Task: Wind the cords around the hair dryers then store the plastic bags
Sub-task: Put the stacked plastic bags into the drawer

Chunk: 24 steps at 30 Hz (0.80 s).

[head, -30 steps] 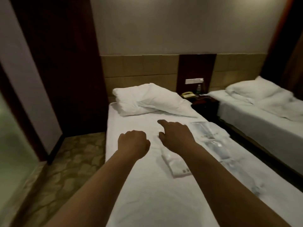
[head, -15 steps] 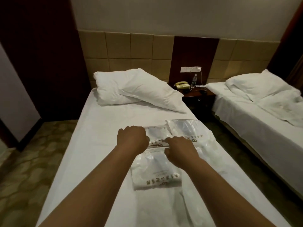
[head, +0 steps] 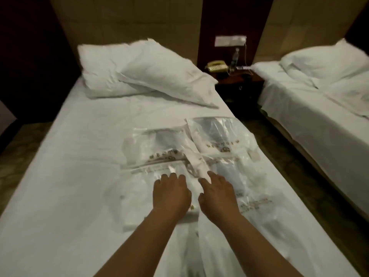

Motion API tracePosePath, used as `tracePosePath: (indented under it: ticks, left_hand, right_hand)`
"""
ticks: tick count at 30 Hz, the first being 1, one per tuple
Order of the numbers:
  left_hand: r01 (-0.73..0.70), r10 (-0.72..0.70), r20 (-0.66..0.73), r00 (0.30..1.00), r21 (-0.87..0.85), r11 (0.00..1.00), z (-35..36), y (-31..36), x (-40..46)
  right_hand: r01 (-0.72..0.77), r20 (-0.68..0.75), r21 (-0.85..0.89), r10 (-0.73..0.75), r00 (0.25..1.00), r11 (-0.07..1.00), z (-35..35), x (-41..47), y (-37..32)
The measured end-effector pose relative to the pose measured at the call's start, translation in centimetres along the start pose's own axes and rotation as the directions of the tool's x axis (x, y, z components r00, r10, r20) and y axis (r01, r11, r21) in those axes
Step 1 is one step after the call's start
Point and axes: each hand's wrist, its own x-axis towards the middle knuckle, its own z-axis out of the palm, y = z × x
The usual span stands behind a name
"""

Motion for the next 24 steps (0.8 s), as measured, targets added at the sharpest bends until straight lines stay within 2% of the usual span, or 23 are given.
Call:
tracePosePath:
  ticks: [4, 7, 9, 11, 15, 17, 19, 21, 24]
  left_hand:
    - [-0.041, 0.049, 0.139, 0.989, -0.057, 0.998, 7.4, 6.1, -0.8]
    - [-0.009, 0.023, 0.127, 0.992, -0.115, 0.993, 11.2, 9.4, -1.7]
    - [0.094, -0.034, 0.279, 0.960, -0.206, 0.974, 13.8, 11.0, -2.2]
    - [0.274, -0.123, 0.480, 0.869, -0.258, 0.926, 16.5, 12.1, -2.5]
    - [0.503, -0.232, 0.609, 0.759, -0.322, 0.802, 20.9, 14.2, -2.9]
    - [0.553, -0.258, 0.611, 0.749, -0.360, 0.751, 22.3, 14.9, -2.9]
    - [0.566, -0.296, 0.555, 0.777, -0.412, 0.714, 23.3, 15.5, -3.0]
    - [0.575, -0.353, 0.487, 0.799, -0.449, 0.684, 24.0, 15.8, -3.1]
    - [0.582, -0.393, 0.436, 0.809, -0.504, 0.638, 24.4, 16.0, -3.4]
  right_hand:
    - [-0.120, 0.108, -0.029, 0.122, 0.987, 0.992, 3.6, -2.2, 7.0]
    - [-0.209, 0.160, -0.050, 0.214, 0.964, 0.977, 5.7, -3.4, 11.9]
    - [-0.272, 0.174, -0.076, 0.281, 0.944, 0.959, 7.1, -4.2, 14.8]
    - [-0.321, 0.163, -0.131, 0.339, 0.926, 0.938, 8.5, -4.9, 17.9]
    - [-0.475, 0.199, -0.159, 0.499, 0.843, 0.865, 11.1, -6.5, 24.8]
    - [-0.587, 0.283, -0.057, 0.577, 0.766, 0.808, 12.3, -7.3, 27.7]
    - [-0.706, 0.371, 0.194, 0.615, 0.695, 0.681, 13.4, -7.9, 29.4]
    - [-0.728, 0.410, 0.355, 0.602, 0.686, 0.587, 14.3, -8.1, 29.8]
    - [-0.682, 0.400, 0.550, 0.566, 0.721, 0.481, 14.9, -8.2, 29.0]
